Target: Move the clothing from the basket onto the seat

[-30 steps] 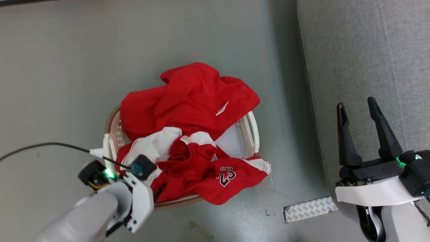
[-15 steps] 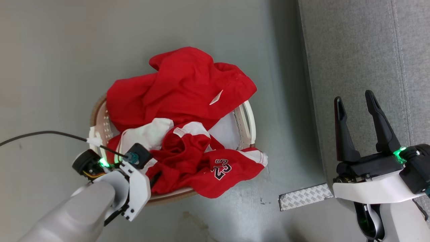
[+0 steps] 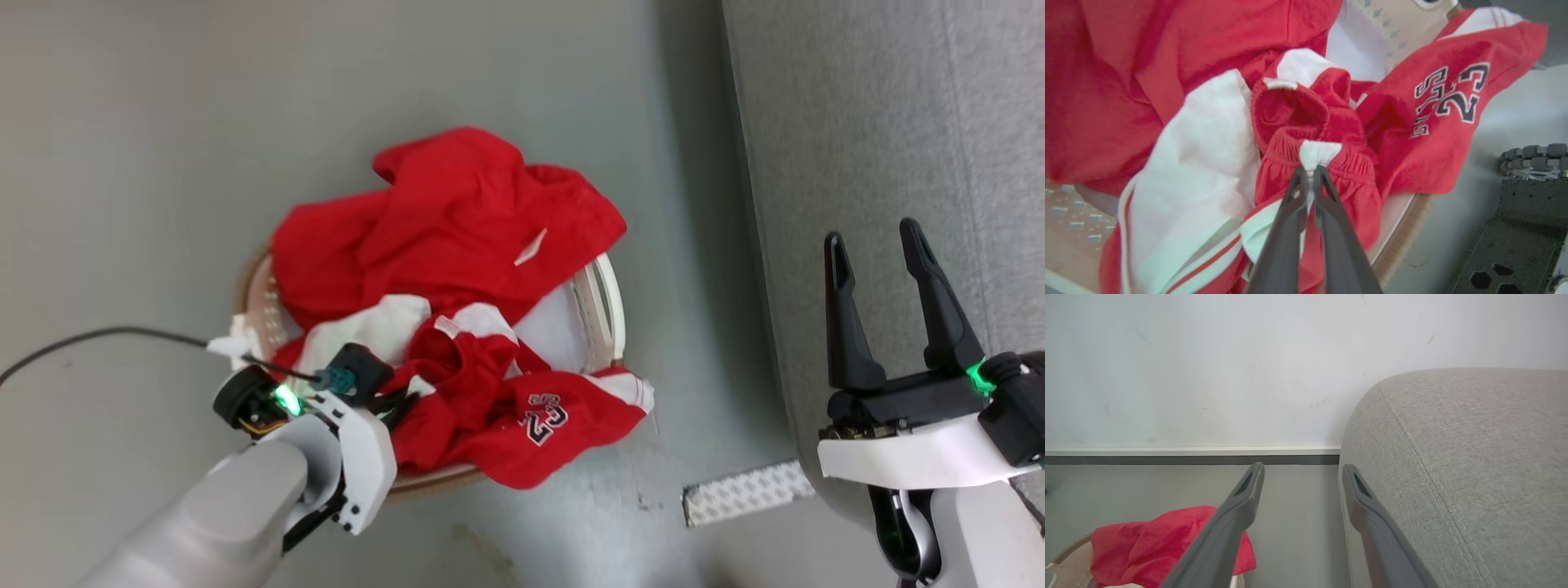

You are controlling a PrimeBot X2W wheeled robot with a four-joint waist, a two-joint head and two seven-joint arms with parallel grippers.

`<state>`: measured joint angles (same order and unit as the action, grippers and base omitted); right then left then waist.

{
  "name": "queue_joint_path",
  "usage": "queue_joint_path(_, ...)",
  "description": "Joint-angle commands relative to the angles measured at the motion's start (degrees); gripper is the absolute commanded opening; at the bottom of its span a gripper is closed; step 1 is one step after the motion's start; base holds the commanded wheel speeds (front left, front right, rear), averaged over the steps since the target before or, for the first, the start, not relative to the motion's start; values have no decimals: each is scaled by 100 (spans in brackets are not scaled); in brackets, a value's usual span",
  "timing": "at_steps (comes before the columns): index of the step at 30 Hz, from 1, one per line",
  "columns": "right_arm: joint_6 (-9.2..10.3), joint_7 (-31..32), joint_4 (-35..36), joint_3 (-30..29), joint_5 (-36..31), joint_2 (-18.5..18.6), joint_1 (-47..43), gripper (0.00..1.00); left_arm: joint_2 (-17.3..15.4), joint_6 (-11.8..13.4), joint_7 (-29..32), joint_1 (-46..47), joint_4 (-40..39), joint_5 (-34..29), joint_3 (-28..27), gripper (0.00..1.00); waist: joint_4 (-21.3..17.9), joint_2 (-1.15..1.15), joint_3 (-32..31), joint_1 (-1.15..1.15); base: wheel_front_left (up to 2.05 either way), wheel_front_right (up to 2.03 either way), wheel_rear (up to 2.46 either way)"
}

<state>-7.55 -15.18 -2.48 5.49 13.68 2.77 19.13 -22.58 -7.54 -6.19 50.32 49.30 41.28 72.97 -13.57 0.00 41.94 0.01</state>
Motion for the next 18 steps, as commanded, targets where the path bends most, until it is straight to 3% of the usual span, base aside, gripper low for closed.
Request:
queue_joint_path(1, 12, 4, -57, -38, -33, 21, -67, 100, 0, 13, -143, -79, -41, 191, -38, 0, 119, 0, -271, -1, 0, 0, 0)
queue_joint_path(12, 12, 4, -394, -190, -223, 23, -603, 100, 219, 43, -861, -635, -336, 845, -527, 0, 533, 0, -1846, -1, 0, 0, 0)
queue_joint_path(18, 12, 4, -560, -314, -280, 23, -1078, 100, 284, 272, -896, -1147, -893, 795, -1086, 0, 736, 0, -2700, -1, 0, 0, 0)
